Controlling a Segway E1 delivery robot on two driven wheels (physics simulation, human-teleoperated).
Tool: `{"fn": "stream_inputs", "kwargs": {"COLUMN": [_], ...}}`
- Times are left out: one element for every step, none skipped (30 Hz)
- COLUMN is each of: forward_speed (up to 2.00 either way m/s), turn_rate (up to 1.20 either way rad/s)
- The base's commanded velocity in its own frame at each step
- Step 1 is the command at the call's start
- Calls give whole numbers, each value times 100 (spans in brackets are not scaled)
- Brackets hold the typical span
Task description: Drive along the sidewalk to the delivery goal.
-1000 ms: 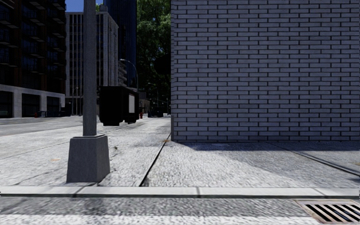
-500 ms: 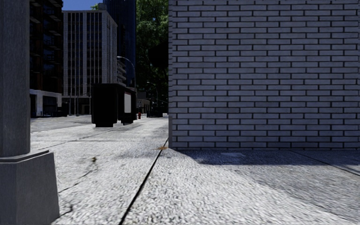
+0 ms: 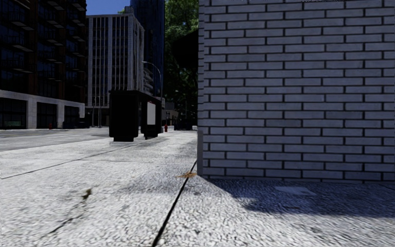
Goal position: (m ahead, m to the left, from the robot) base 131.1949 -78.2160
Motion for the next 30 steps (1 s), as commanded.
{"fn": "stream_inputs", "kwargs": {"forward_speed": [155, 154, 154, 153, 153, 153, 153, 152, 152, 151, 145, 145, 138, 135, 133, 133, 132, 132, 132, 132, 131, 131, 131, 130, 129, 129, 129, 129, 129, 128], "turn_rate": [42, 43, 43, 43, 43, 44, 44, 44, 44, 44, 44, 44, 44, 44, 44, 44, 46, 47, 47, 48, 48, 48, 48, 48, 48, 48, 48, 48, 48, 48]}}
